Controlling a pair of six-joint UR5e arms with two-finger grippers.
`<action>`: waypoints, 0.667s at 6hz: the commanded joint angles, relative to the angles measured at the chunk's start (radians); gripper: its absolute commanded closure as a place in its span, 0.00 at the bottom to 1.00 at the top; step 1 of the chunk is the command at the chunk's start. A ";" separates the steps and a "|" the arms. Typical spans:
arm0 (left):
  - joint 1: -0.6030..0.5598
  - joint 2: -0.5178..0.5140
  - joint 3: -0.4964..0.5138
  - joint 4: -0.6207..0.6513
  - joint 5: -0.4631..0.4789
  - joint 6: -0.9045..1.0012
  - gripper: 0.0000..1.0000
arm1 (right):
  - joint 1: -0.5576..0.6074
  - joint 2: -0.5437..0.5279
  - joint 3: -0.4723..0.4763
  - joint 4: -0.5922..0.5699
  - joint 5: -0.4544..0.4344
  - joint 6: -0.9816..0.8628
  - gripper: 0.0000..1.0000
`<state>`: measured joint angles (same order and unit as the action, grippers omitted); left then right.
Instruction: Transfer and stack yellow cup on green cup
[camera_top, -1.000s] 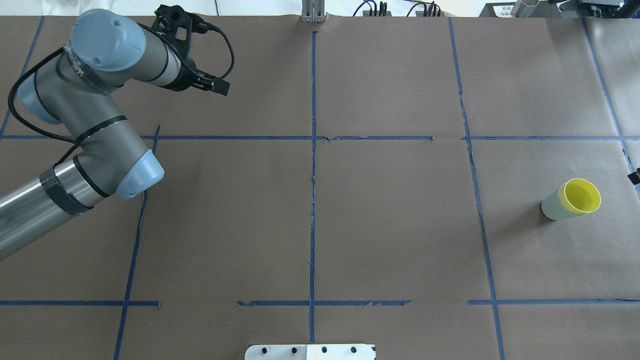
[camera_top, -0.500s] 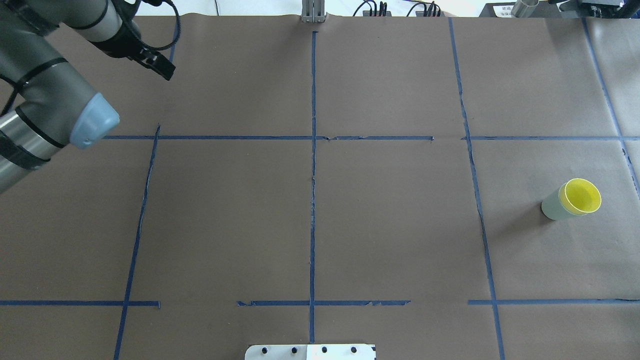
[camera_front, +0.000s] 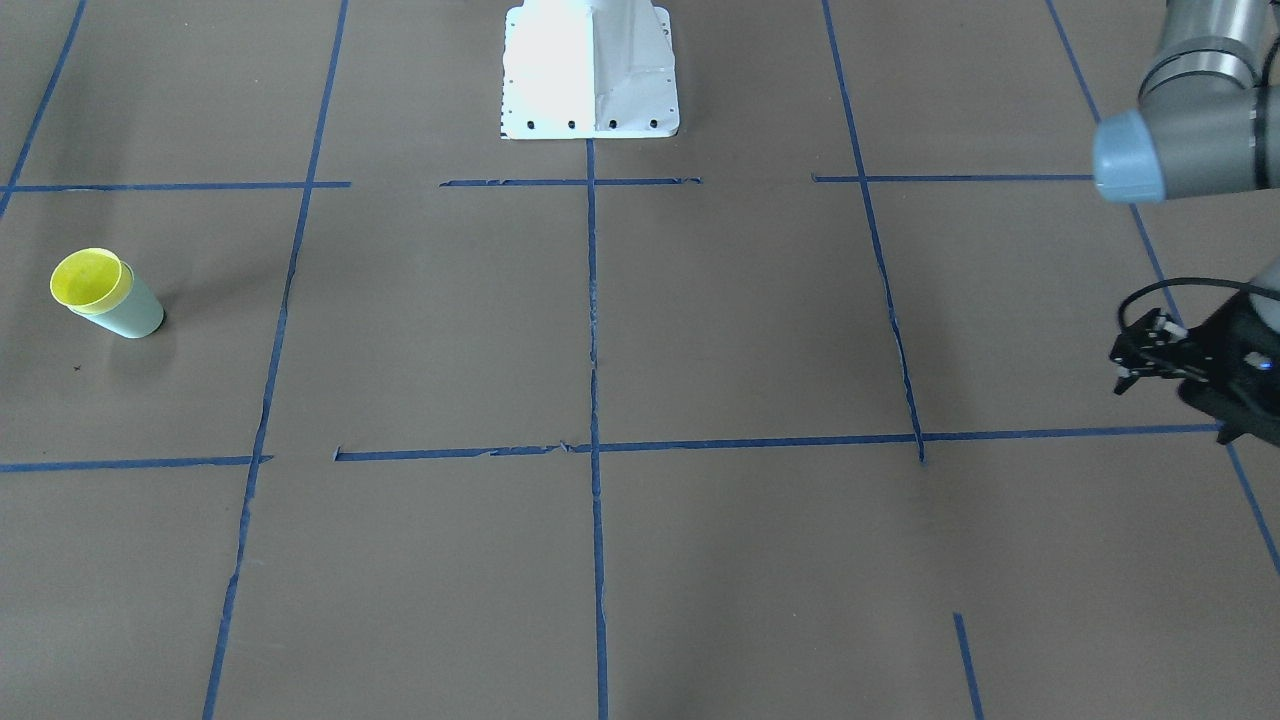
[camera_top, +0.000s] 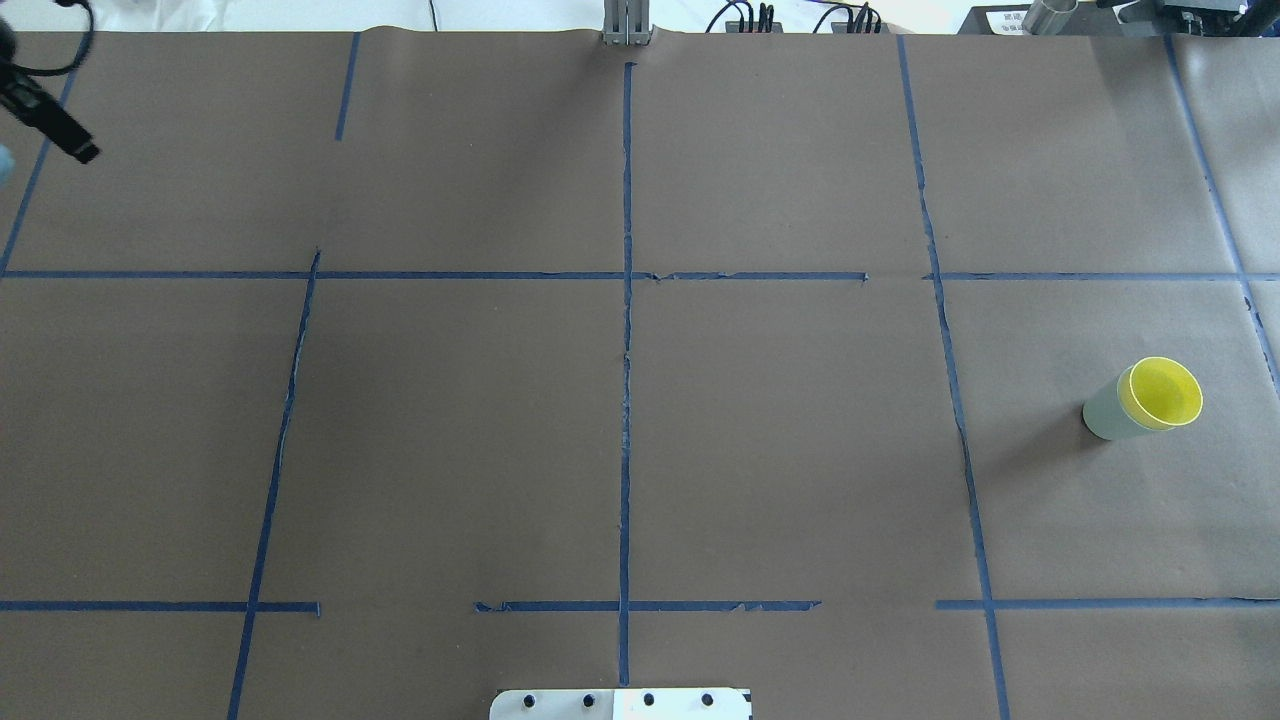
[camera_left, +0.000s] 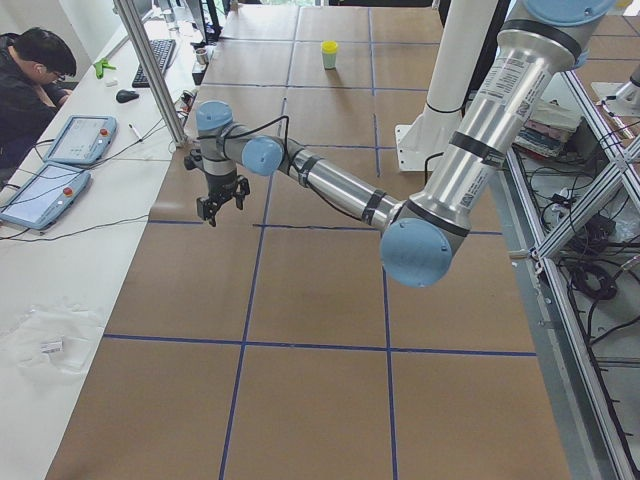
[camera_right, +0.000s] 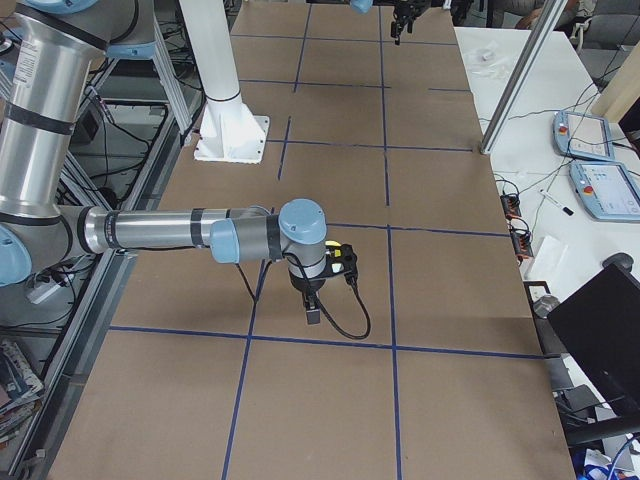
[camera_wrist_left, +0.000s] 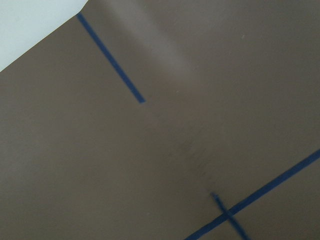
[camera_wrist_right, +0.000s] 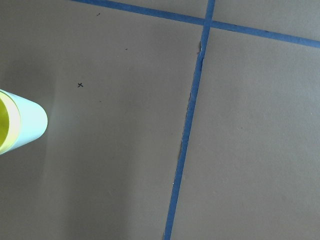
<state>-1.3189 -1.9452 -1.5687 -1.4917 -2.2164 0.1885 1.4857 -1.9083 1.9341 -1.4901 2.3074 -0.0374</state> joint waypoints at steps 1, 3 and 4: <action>-0.173 0.163 0.047 0.019 -0.128 -0.001 0.00 | 0.001 -0.001 -0.009 -0.001 0.003 0.002 0.00; -0.215 0.367 -0.087 0.024 -0.166 -0.032 0.00 | 0.001 0.002 -0.009 0.001 0.001 0.004 0.00; -0.215 0.434 -0.124 0.018 -0.167 -0.037 0.00 | 0.001 0.002 -0.009 0.001 0.001 0.004 0.00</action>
<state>-1.5290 -1.5882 -1.6427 -1.4713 -2.3793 0.1620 1.4864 -1.9075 1.9252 -1.4896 2.3087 -0.0342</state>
